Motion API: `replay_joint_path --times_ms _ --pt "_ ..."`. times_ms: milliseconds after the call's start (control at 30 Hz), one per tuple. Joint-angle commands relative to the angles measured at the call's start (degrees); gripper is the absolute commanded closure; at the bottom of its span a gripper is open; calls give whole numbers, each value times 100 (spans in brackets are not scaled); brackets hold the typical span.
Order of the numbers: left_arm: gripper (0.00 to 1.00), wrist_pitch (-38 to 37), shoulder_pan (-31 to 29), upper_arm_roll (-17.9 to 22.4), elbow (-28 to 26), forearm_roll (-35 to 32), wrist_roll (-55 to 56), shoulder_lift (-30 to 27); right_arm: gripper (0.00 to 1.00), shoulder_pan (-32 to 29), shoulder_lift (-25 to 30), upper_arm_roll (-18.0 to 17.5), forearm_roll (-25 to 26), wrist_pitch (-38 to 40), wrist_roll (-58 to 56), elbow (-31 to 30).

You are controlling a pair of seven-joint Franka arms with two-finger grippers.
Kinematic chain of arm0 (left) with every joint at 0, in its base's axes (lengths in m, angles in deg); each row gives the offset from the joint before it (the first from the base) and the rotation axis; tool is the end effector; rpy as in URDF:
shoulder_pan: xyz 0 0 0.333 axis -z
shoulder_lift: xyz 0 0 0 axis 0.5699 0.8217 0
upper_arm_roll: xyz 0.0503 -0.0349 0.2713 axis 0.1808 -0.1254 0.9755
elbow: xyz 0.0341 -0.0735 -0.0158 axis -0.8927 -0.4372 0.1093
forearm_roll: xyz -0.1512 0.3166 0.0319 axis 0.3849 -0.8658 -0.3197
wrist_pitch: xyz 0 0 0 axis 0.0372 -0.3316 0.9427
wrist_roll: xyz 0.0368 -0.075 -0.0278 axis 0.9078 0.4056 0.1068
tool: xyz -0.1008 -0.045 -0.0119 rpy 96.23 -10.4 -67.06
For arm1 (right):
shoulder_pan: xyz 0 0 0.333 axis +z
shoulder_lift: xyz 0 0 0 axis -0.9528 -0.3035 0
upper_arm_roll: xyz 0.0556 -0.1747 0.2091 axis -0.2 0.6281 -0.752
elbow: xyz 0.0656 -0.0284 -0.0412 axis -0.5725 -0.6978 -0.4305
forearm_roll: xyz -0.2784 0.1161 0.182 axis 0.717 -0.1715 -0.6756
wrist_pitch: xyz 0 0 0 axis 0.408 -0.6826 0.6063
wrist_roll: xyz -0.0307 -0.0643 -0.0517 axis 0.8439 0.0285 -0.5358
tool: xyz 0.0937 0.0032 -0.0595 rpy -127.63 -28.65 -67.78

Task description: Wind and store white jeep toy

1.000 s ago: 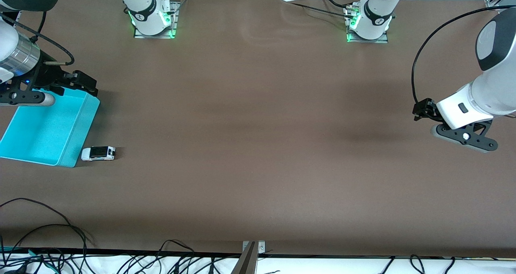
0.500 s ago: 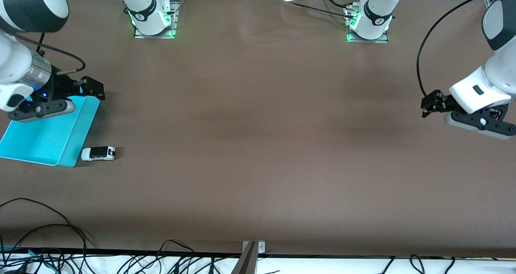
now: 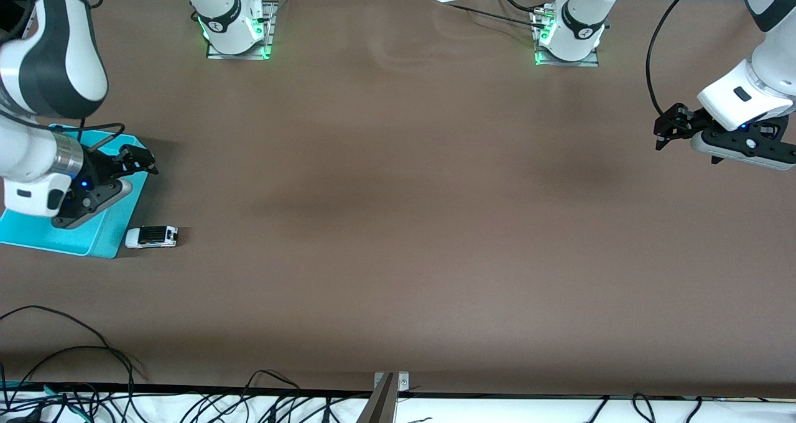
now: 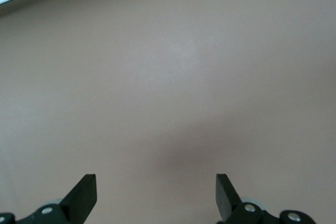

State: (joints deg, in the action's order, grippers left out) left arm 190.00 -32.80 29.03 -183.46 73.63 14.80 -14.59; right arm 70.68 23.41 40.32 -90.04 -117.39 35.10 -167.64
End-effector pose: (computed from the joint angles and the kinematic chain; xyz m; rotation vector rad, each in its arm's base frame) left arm 0.5178 -0.0182 0.5335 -3.0319 0.4700 -0.0637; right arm 0.5835 -0.0109 0.4076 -2.8533 -1.0981 0.2047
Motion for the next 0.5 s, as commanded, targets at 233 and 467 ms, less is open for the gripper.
replay_joint_path --times_ms 233,467 --pt "0 -546 52 93 454 370 -40 29 0 -423 -941 -24 -111 -967 -2115 -38" --pt "0 -827 0 128 631 624 -39 179 0 -590 -1346 -33 -111 -1636 -3329 -73"
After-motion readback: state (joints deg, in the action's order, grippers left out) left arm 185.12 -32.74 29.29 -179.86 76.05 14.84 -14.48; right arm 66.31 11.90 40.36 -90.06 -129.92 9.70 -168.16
